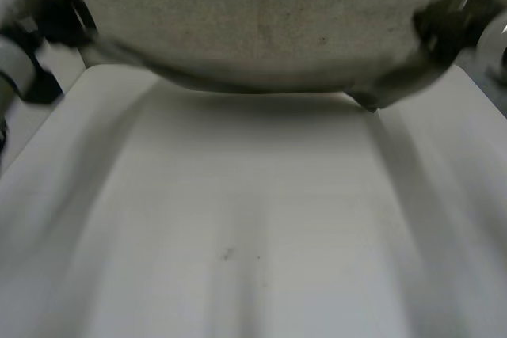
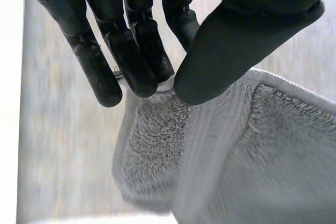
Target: Fold the towel.
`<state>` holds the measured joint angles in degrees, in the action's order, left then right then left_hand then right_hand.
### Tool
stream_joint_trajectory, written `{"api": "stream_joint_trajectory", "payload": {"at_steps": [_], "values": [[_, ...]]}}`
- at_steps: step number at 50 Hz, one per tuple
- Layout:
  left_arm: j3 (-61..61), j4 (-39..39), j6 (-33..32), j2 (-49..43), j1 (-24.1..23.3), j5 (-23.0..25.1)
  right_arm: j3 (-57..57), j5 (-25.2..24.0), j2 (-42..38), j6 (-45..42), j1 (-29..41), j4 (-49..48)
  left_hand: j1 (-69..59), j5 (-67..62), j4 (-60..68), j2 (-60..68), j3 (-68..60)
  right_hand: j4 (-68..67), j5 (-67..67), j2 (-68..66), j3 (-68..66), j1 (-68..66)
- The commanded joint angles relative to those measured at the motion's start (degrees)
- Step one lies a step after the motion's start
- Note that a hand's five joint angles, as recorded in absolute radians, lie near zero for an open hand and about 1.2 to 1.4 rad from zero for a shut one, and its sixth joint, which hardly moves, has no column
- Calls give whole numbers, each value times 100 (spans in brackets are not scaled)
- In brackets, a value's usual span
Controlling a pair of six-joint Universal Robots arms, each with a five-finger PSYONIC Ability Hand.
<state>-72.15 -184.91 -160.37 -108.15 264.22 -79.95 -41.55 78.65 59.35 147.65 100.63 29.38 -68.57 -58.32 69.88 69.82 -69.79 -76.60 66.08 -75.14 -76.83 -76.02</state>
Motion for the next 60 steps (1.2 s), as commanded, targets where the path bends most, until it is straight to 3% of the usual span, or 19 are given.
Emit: {"api": "stream_joint_trajectory", "payload": {"at_steps": [1, 8, 16, 18, 21, 23, 27, 32, 35, 37, 40, 45, 53, 60], "values": [[-1636, -818, -908, -514, 7, 93, -2152, -78, -187, -922, 53, -449, -1143, -1168, 1012, 1018, -1021, -340, 392, -486, -317, -398], [-2497, -836, -1567, -444, 279, 181, -3184, -104, 279, -967, 1, -873, -1143, -1168, 1012, 1018, -1021, -340, 392, -486, -317, -398], [-3332, -476, -1743, 998, 789, 884, -4062, -104, 1632, -1028, -8, -768, -1143, -1168, 1012, 1018, -1021, -340, 392, -486, -317, -398], [-3586, -152, -1725, 1872, 999, 1260, -4211, -139, 2306, -1124, -130, -488, -1143, -1168, 1012, 1018, -1021, -340, 392, -486, -317, -398], [-3728, -71, -1752, 2246, 1141, 1438, -4247, -183, 2887, -1326, -437, -154, -1143, -1168, 1012, 1018, -1021, -340, 392, -486, -317, -398], [-3938, -10, -1734, 2753, 1316, 1771, -4221, -244, 3020, -1457, -526, -74, -1143, -1168, 1012, 1018, -1021, -340, 392, -486, -317, -398], [-3991, -19, -1717, 2887, 1334, 1957, -4186, -429, 2995, -1696, -614, -73, -1143, -1168, 1012, 1018, -1021, -340, 392, -486, -317, -398], [-3824, -309, -1734, 2334, 1308, 1939, -3879, -430, 1706, -1828, -553, -345, -1143, -1168, 1012, 1018, -1021, -340, 392, -486, -317, -398], [-3429, -607, -1725, 1516, 1167, 1790, -3720, -324, 1413, -1819, -491, -425, -1143, -1168, 1012, 1018, -1021, -340, 392, -486, -317, -398], [-2826, -678, -1699, 703, 791, 1615, -3361, 0, 906, -1802, -273, -547, -1143, -1168, 1012, 1018, -1021, -340, 392, -486, -317, -398], [-2462, -687, -1699, 268, 552, 1491, -3036, 316, 378, -1723, -175, -775, -1143, -1168, 1012, 1018, -1021, -340, 392, -486, -317, -398], [-1111, -695, -1655, -1004, 130, 816, -2867, 520, 25, -1521, -175, -1206, -1143, -1168, 1012, 1018, -1021, -340, 392, -486, -317, -398], [339, -695, -1681, -2208, -292, 445, -2692, 520, -274, -1029, -184, -1795, -1143, -1168, 1012, 1018, -1021, -340, 392, -486, -317, -398], [1070, -678, -1725, -2798, -318, 208, -2569, 546, -608, -949, -166, -2305, -1143, -1168, 1012, 1018, -1021, -340, 392, -486, -317, -398]]}}
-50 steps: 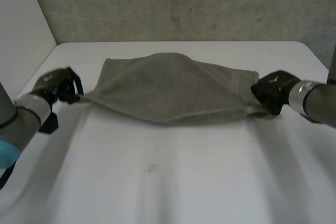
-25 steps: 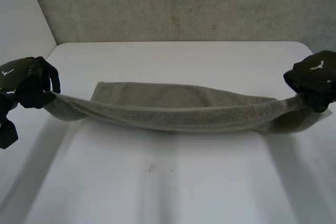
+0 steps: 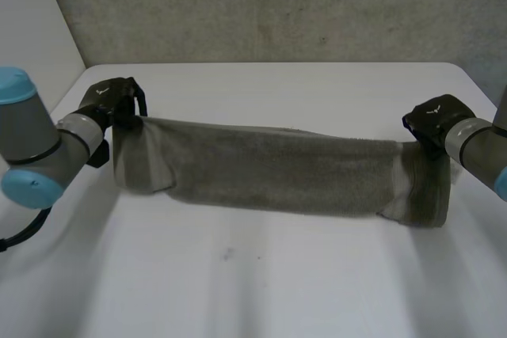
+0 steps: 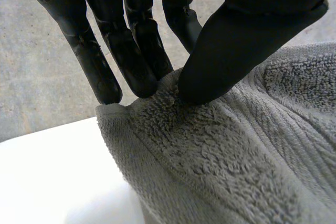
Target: Fold the towel.
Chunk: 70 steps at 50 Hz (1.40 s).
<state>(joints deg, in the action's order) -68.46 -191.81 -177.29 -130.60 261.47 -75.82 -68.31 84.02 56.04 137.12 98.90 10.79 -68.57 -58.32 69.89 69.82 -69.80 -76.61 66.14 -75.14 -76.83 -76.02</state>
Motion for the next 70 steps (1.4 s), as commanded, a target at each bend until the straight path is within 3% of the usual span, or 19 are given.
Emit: {"api": "stream_joint_trajectory", "payload": {"at_steps": [1, 10, 11, 12, 13, 14, 15, 16, 17, 23, 29, 39, 53, 63, 64, 65, 66, 67, 70], "values": [[859, 13, -42, -668, -52, -266, 186, 18, -382, 104, 15, -499, -1143, -1168, 1011, 1018, -1020, -339, 386, -486, -317, -398], [1239, -5, -42, -1003, -105, -240, 582, 10, -770, 122, 42, -517, -1143, -1168, 1011, 1018, -1020, -339, 386, -486, -317, -398], [1230, -22, -51, -1029, -114, -222, 626, 10, -831, 122, 51, -517, -1143, -1168, 1011, 1018, -1020, 2353, -2306, 2206, 2375, 2294], [1230, -23, -51, -1047, -122, -222, 652, 18, -875, 148, 59, -525, 1752, 1727, -1884, -1877, 1875, 5993, -5947, 5846, 6015, 5935], [1230, -23, -51, -1047, -122, -222, 653, 18, -875, 148, 59, -526, 1781, 1756, -1913, -1906, 1904, 6030, -5983, 5883, 6052, 5971], [1230, -23, -51, -1056, -140, -240, 661, 27, -884, 174, 68, -534, 4296, 4271, -4428, -4421, 4419, 6661, -6614, 6514, 6683, 6602], [1230, -23, -51, -1056, -140, -240, 696, 79, -884, 192, 68, -552, 4321, 4296, -4453, -4446, 4444, 6661, -6614, 6514, 6683, 6602], [1221, -23, -51, -1038, -157, -249, 697, 80, -884, 192, 68, -552, 5703, 5678, -5836, -5828, 5827, 6661, -6614, 6514, 6683, 6602], [1213, -14, -42, -995, -175, -249, 731, 167, -858, 218, 77, -561, 5850, 5826, -5983, -5975, 5974, 6661, -6614, 6514, 6683, 6602], [1090, 65, 19, -651, -184, -257, 706, 352, -376, 797, 68, -517, 5835, 5810, -5967, -5960, 5958, 6661, -6614, 6514, 6683, 6602], [123, 65, -34, 377, -158, -231, 363, 379, 223, 1106, 51, -411, 5818, 5793, -5951, -5943, 5941, 6661, -6614, 6514, 6683, 6602], [-1887, -40, -69, 1835, -79, -205, -1507, 282, 1514, 1168, 24, -218, 5701, 5676, -5833, -5826, 5824, 6661, -6614, 6514, 6683, 6602], [-3006, -734, -315, 2179, -61, -11, -2837, -201, 1445, 1660, -310, -780, 5701, 5676, -5833, -5826, 5824, 5677, -5630, 5530, 5699, 5618], [-3033, -831, -315, 2135, -61, -3, -2670, -298, 487, 1590, -415, -1176, 5717, 5692, -5850, -5842, 5841, 4382, -4335, 4235, 4404, 4323], [-3033, -831, -315, 2135, -61, -3, -2591, -272, 374, 1581, -424, -1167, 5717, 5692, -5850, -5842, 5841, 3299, -3253, 3152, 3321, 3241], [-3033, -831, -315, 2135, -61, -3, -2590, -272, 373, 1581, -424, -1167, 5717, 5692, -5850, -5842, 5841, 3288, -3242, 3141, 3310, 3230], [-3041, -831, -315, 2135, -61, -3, -2538, -263, 329, 1564, -433, -1185, 5734, 5709, -5866, -5859, 5857, 990, -944, 843, 1012, 932], [-3041, -831, -315, 2135, -61, -3, -2486, -228, 329, 1546, -468, -1202, 5734, 5709, -5867, -5859, 5857, -326, 372, -473, -304, -384], [-3050, -831, -315, 2144, -52, 6, -2336, -44, 425, 1458, -704, -1194, 5734, 5709, -5867, -5859, 5857, -339, 386, -486, -317, -398]]}}
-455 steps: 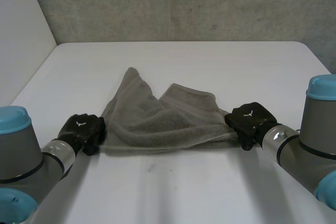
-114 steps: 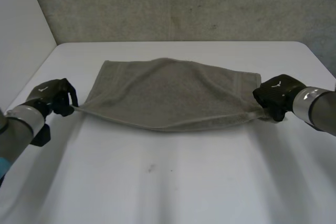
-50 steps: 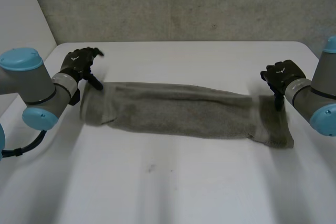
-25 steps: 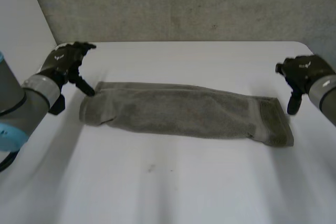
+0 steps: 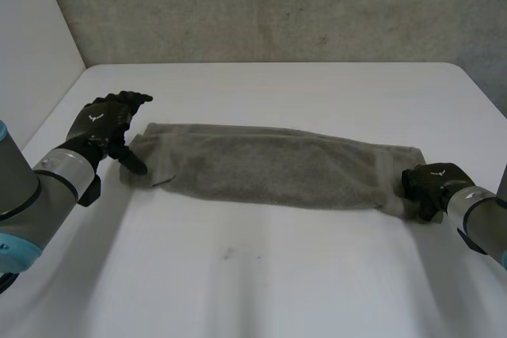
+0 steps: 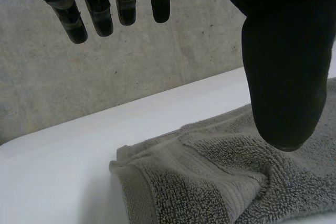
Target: Fold the towel.
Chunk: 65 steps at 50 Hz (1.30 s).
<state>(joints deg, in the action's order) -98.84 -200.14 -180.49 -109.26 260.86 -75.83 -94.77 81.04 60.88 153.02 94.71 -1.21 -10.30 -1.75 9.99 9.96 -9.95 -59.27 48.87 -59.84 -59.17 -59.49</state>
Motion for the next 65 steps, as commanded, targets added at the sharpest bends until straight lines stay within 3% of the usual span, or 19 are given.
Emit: {"api": "stream_joint_trajectory", "payload": {"at_steps": [1, 8, 15, 17, 19, 20, 22, 25, 30, 39, 40, 41, 42, 43, 45, 50, 52, 61, 65], "values": [[-13, 1, 5, 10, 8, 7, 310, 255, -59, -132, -287, 7, -92, 52, 124, 127, -127, -2073, 2113, -2016, -2083, -2051], [-118, 1, 14, 63, 26, 25, 923, 588, 539, -1034, -1296, 42, -58, 86, 90, 93, -94, -2073, 2113, -2016, -2083, -2051], [-171, 1, 5, 81, 79, 25, 1909, 685, 302, -1855, -1131, 394, -41, 103, 73, 76, -77, -2073, 2113, -2016, -2083, -2051], [-171, 1, 5, 90, 87, 25, 2173, 694, 284, -1828, -867, 561, -41, 103, 73, 76, -77, -2073, 2113, -2016, -2083, -2051], [-171, 1, 5, 142, 87, 25, 2706, 694, 214, -1776, 130, 710, -25, 120, 56, 60, -60, -2073, 2113, -2016, -2083, -2051], [-171, 1, 5, 142, 87, 25, 2709, 694, 214, -1776, 135, 710, -25, 120, 56, 59, -60, -2073, 2113, -2016, -2083, -2051], [-180, 1, 5, 151, 87, 25, 3147, 703, 57, -1793, 1220, 702, -25, 120, 56, 59, -60, -2073, 2113, -2016, -2083, -2051], [-189, 1, 5, 151, 87, 25, 3307, 685, -32, -1802, 1708, 702, -25, 120, 56, 59, -60, -2073, 2113, -2016, -2083, -2051], [-215, 1, 14, 151, 61, 25, 3824, 685, -882, -1986, 3497, 649, -8, 137, 39, 43, -43, -2073, 2113, -2016, -2083, -2051], [-285, -8, 5, 169, 26, 25, 3702, 676, -1764, -2136, 4565, 684, 9, 153, 23, 26, -26, -2073, 2113, -2016, -2083, -2051], [-285, 1, 5, 169, 9, 25, 3581, 676, -1781, -2136, 4626, 632, 9, 153, 23, 26, -26, -580, 620, -524, -590, -558], [-285, 1, 5, 169, 8, 25, 3484, 668, -1746, -2092, 4626, 623, 9, 153, 23, 26, -26, 1983, -1942, 2039, 1973, 2004], [-285, -8, 5, 169, 0, 25, 3483, 668, -1746, -2092, 4626, 622, 9, 153, 23, 26, -26, 2008, -1968, 2065, 1999, 2030], [-285, -8, 5, 169, 0, 25, 3352, 676, -1642, -2031, 4592, 570, 9, 153, 23, 26, -26, 4140, -4100, 4197, 4130, 4162], [-285, 1, 5, 169, -9, 25, 3203, 703, -1414, -1944, 4539, 491, 9, 153, 23, 26, -26, 4927, -4887, 4984, 4917, 4949], [-285, -8, 5, 177, -18, 34, 2217, 773, -419, -1248, 3994, 218, 9, 153, 23, 26, -26, 4927, -4887, 4984, 4917, 4949], [-285, -8, 14, 177, -27, 25, 1456, 756, 123, -680, 3329, 43, 9, 153, 23, 26, -26, 4927, -4887, 4984, 4917, 4949], [-268, -8, 14, 186, -88, 25, 187, 501, 504, -62, 1998, -37, 9, 153, 23, 26, -26, 4927, -4887, 4984, 4917, 4949], [-268, -17, 14, 169, -193, 25, -138, 106, 381, -62, 1498, -89, 9, 153, 23, 26, -26, 4839, -4799, 4896, 4830, 4861]]}}
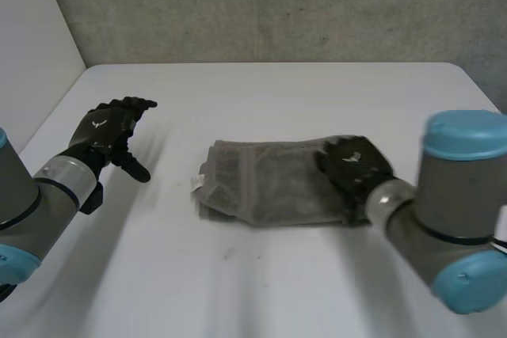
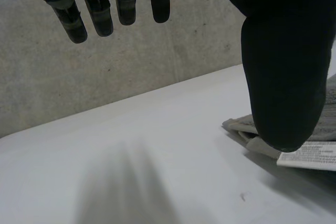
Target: Fold the towel.
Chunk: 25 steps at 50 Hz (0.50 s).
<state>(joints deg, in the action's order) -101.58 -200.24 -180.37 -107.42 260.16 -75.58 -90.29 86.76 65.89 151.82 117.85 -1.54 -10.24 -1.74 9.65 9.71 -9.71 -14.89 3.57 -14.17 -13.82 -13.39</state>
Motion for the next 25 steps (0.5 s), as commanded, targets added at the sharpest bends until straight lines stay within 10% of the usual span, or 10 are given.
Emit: {"api": "stream_joint_trajectory", "payload": {"at_steps": [1, 8, 17, 25], "values": [[7, -6, 2, -16, -123, 0, -586, -467, -121, 58, -817, -57, 2, 153, 57, 51, -50, 397, -265, 325, 289, 247], [7, 3, 2, -7, -343, -9, -595, -573, -332, 84, -896, -338, 2, 153, 57, 51, -50, -5996, 6128, -6068, -6103, -6146], [95, 29, 28, 72, -440, -27, 29, -564, -121, 49, -843, -365, 2, 153, 57, 51, -50, -6511, 6643, -6583, -6618, -6661], [491, 100, 133, 221, -686, -62, 1884, -907, -815, -250, 660, 207, 2, 153, 57, 51, -50, -6511, 6643, -6583, -6618, -6661]]}}
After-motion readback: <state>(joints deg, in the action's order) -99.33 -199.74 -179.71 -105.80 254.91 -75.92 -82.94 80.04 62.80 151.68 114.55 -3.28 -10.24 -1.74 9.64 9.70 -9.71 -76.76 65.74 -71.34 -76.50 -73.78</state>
